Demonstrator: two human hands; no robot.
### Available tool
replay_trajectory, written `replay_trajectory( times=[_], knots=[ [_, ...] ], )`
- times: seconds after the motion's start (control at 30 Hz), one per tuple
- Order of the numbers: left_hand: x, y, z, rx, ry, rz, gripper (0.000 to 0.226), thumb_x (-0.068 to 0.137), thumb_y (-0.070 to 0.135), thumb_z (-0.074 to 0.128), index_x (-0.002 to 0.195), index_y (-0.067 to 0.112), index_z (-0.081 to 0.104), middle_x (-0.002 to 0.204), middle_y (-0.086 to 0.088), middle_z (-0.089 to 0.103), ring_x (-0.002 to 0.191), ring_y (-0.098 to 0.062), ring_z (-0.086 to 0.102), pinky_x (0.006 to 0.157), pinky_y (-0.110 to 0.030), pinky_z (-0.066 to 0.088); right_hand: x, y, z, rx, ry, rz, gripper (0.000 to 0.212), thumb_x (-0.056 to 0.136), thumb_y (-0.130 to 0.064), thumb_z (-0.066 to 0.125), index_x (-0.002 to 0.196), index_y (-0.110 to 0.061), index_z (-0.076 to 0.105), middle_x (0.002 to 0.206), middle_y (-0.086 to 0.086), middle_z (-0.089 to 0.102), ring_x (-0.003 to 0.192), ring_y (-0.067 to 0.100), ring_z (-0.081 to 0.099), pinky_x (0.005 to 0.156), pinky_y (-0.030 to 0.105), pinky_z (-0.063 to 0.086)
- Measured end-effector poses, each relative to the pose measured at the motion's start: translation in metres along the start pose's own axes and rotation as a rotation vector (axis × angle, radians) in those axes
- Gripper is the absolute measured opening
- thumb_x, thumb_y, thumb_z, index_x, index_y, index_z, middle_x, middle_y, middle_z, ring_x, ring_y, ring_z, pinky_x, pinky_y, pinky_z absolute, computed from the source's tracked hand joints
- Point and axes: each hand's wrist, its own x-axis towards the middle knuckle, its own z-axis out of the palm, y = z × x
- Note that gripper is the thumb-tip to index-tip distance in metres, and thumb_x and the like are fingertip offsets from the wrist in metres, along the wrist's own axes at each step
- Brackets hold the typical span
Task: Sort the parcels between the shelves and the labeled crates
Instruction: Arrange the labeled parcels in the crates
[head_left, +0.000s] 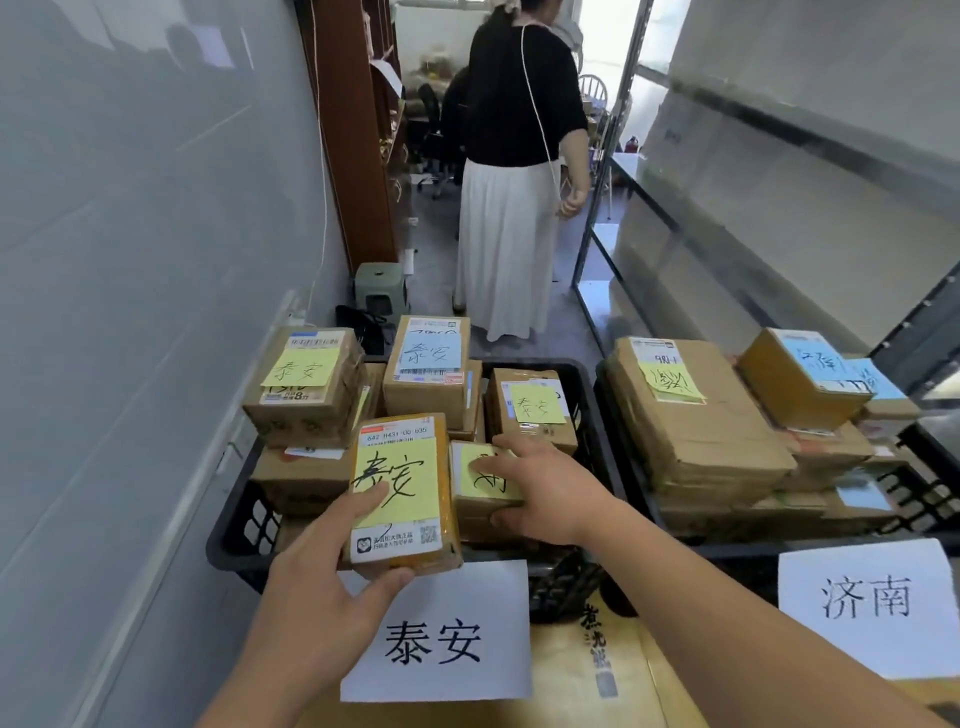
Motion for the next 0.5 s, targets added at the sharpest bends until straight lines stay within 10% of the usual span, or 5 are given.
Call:
replay_trajectory(
  times=[0.4, 0.5],
  knots=[
    [0.027, 0.045, 0.02, -0.031, -0.011, 0.034, 0.076, 0.077, 0.018, 0.087, 0.122, 0.064, 0.048, 0.12, 0.031, 0.055, 0.108, 0.022, 0.048, 0.077, -0.005, 0.042, -0.001, 0.045, -0.091, -0.065, 0.209, 0.118, 0.065, 0.088, -0.044, 0.07, 0.149, -0.038, 0.049, 0.161, -0.002, 0.036, 0.146, 0.025, 0.028, 0.115, 0.039, 0.031],
    [0.04, 0.05, 0.034, 0.012, -0.081, 0.028, 0.074, 0.079, 0.025, 0.085, 0.129, 0.062, 0.046, 0.131, 0.028, 0.052, 0.12, 0.009, 0.049, 0.096, -0.018, 0.045, 0.015, 0.06, -0.095, -0.056, 0.198, 0.139, 0.065, 0.089, -0.045, 0.07, 0.15, -0.039, 0.048, 0.162, -0.002, 0.034, 0.148, 0.025, 0.025, 0.115, 0.042, 0.031]
  ],
)
